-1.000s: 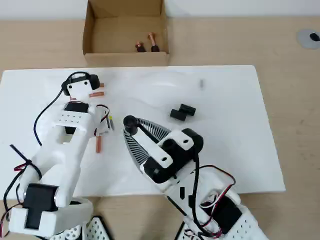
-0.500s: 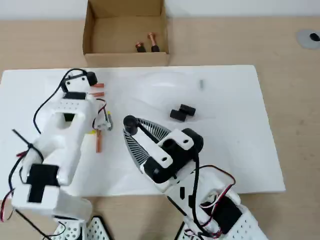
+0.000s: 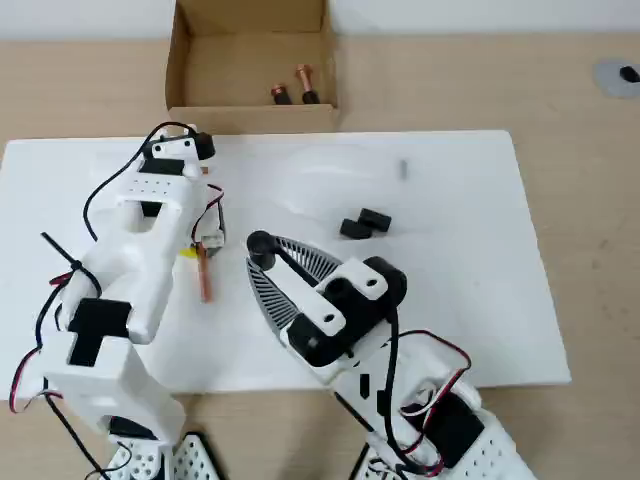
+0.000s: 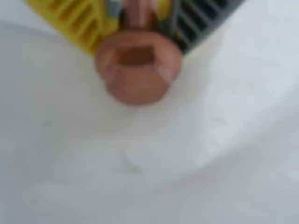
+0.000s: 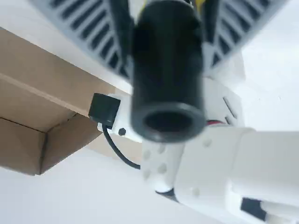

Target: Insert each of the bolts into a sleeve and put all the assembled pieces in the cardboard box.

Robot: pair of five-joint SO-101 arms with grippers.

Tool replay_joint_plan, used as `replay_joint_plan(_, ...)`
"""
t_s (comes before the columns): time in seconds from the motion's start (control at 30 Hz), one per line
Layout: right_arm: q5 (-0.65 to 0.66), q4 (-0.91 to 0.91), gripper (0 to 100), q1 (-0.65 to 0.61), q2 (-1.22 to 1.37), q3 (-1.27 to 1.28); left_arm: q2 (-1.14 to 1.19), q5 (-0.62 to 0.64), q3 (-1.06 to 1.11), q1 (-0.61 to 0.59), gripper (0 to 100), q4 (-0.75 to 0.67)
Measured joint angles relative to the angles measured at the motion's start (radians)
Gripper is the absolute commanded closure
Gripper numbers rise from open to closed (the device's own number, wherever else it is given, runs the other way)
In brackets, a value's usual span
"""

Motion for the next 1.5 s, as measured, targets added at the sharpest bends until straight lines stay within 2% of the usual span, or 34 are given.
replay_joint_plan(0.23, 0.000, 0.000, 97.3, 0.000, 0.000, 0.000, -0.129, -0.003, -0.014, -0.023, 99, 0.106)
replay_joint_plan(0.5, 0.000, 0.000, 97.3, 0.000, 0.000, 0.000, -0.612, -0.005, -0.051, 0.129, 99, 0.192)
replay_joint_plan(0.87, -0.028, 0.000, 97.3, -0.002, 0.000, 0.000, -1.223, -0.003, -0.051, 0.146, 99, 0.078)
replay_joint_plan(1.0, -0.103, 0.000, 97.3, -0.061, 0.000, 0.018, -1.373, -0.003, -0.005, 0.146, 99, 0.025)
replay_joint_plan(1.17, -0.123, 0.000, 97.3, -0.084, 0.000, 0.041, -1.496, 0.002, 0.060, 0.157, 99, 0.020)
replay_joint_plan(1.27, -0.126, 0.000, 97.3, -0.084, 0.000, 0.043, -1.548, 0.043, 0.089, 0.230, 99, 0.020)
replay_joint_plan(1.43, -0.126, 0.000, 97.3, -0.084, 0.000, 0.043, -1.585, 0.101, 0.101, 0.425, 99, 0.020)
replay_joint_plan(1.5, -0.126, 0.000, 97.3, -0.084, 0.000, 0.043, -1.585, 0.109, 0.101, 0.451, 99, 0.020)
